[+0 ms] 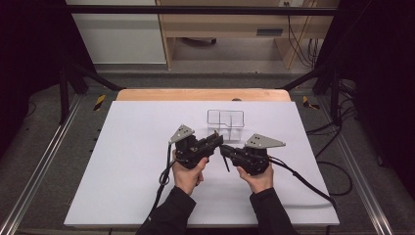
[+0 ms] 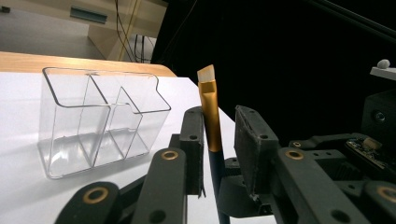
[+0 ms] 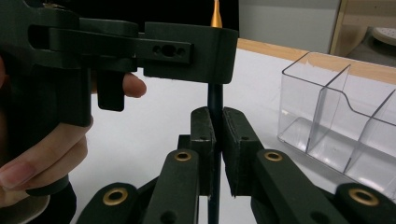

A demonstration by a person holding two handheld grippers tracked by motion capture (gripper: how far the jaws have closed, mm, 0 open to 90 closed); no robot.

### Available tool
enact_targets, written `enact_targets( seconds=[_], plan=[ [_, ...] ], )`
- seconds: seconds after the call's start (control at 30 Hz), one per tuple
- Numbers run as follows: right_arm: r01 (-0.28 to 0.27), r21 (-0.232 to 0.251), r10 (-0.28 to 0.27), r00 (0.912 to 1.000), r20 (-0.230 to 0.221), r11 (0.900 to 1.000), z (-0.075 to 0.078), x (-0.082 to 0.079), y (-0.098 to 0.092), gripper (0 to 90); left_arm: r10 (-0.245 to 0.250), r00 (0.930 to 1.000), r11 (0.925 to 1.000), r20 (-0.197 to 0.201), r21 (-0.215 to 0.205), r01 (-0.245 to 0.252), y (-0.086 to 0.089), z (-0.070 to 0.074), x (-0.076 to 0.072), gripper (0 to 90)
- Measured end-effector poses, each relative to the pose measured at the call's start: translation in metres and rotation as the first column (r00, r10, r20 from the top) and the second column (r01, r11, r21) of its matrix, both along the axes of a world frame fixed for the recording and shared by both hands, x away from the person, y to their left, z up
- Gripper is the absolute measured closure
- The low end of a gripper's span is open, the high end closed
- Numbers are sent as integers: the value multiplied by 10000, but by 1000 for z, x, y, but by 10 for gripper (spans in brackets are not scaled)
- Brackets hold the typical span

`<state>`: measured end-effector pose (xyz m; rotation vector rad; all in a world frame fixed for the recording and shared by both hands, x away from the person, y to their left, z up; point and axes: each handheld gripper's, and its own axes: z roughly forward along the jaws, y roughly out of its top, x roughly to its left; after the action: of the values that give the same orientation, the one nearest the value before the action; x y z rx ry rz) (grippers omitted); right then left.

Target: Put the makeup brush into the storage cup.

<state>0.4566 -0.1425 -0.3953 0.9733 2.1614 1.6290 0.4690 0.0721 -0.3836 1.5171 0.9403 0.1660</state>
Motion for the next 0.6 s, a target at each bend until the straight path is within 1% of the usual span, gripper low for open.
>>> enact_targets(
  seconds=[0.2,0.3,0.37,0.5,0.6],
  plan=[
    [-18,-78,18,10000,-36,10000,-1,0,0,837,-27,10000,10000,-87,83,27,-2,-2,0,761],
    [-23,-93,22,10000,-39,10000,-1,0,0,837,13,10000,9999,-61,157,-12,-3,-2,-1,800],
    [-31,-83,31,10000,-28,10000,-1,0,0,837,30,10000,9998,19,196,-30,-3,-2,-2,818],
    [-72,-56,72,10000,-1,10000,-1,0,1,835,10,10000,9997,89,237,-12,-3,-1,-3,824],
    [-79,-4,79,10000,-8,10000,-1,0,1,831,21,9998,9995,212,330,-28,-3,-1,-3,826]
  ],
)
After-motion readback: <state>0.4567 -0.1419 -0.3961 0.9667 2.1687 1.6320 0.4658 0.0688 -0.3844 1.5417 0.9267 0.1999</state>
